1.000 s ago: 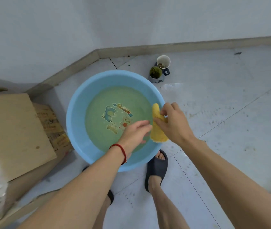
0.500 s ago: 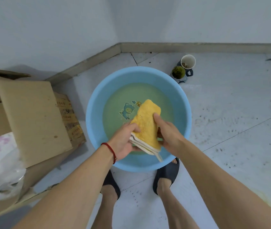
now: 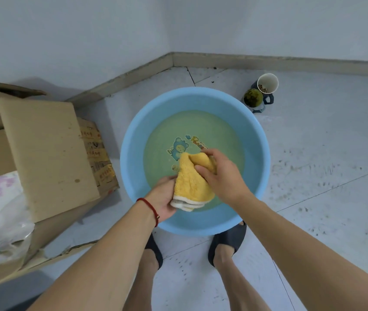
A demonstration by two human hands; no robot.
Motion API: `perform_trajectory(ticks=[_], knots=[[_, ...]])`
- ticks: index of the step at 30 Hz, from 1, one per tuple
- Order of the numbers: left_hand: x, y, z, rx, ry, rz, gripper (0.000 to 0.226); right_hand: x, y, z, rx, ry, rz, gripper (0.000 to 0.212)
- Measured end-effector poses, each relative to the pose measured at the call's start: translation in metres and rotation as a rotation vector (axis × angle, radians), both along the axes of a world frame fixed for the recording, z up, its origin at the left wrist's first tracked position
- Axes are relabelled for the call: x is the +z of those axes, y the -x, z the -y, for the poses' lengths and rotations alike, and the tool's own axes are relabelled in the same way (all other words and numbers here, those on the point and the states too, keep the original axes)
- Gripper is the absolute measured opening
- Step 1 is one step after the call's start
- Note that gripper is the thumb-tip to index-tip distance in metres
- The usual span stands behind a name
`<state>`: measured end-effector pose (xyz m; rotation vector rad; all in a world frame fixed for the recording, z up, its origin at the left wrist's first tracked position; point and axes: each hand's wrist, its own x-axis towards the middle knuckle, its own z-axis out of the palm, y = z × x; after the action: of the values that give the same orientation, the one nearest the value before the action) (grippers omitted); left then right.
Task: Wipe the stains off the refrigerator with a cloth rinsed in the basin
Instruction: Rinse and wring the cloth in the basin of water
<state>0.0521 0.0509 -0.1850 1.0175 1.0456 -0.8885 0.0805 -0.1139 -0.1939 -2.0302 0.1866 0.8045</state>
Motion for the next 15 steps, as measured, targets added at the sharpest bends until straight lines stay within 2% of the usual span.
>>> perform_trajectory(ticks=[3,4,7,9,11,12,13,15], knots=[[-0.006,-0.006,0.000,-0.005,-0.099,0.034,0.018,-0.011,0.004,0.002,0.084,0.093,0.086,0.047],[-0.009,-0.008,-0.002,-0.045,-0.202,0.064,0.017,-0.015,0.002,0.005,0.087,0.108,0.094,0.047],[-0.022,-0.008,-0.017,-0.329,-0.740,0.244,0.009,-0.030,-0.007,0.019,0.060,0.305,0.166,0.036],[-0.032,-0.007,-0.025,-0.463,-0.910,0.371,0.017,-0.045,-0.009,0.021,0.102,0.517,0.229,0.047],[-0.050,-0.007,-0.024,-0.657,-0.976,0.397,0.050,-0.061,-0.002,0.010,0.297,0.673,0.267,0.068],[-0.059,-0.007,-0.020,-0.752,-0.969,0.379,0.068,-0.068,0.004,0.004,0.367,0.685,0.267,0.072],[-0.067,-0.009,-0.013,-0.804,-0.934,0.353,0.077,-0.076,0.006,-0.001,0.370,0.660,0.223,0.073],[-0.079,-0.018,0.000,-0.734,-0.817,0.223,0.069,-0.090,0.002,-0.008,0.193,0.581,0.104,0.069]])
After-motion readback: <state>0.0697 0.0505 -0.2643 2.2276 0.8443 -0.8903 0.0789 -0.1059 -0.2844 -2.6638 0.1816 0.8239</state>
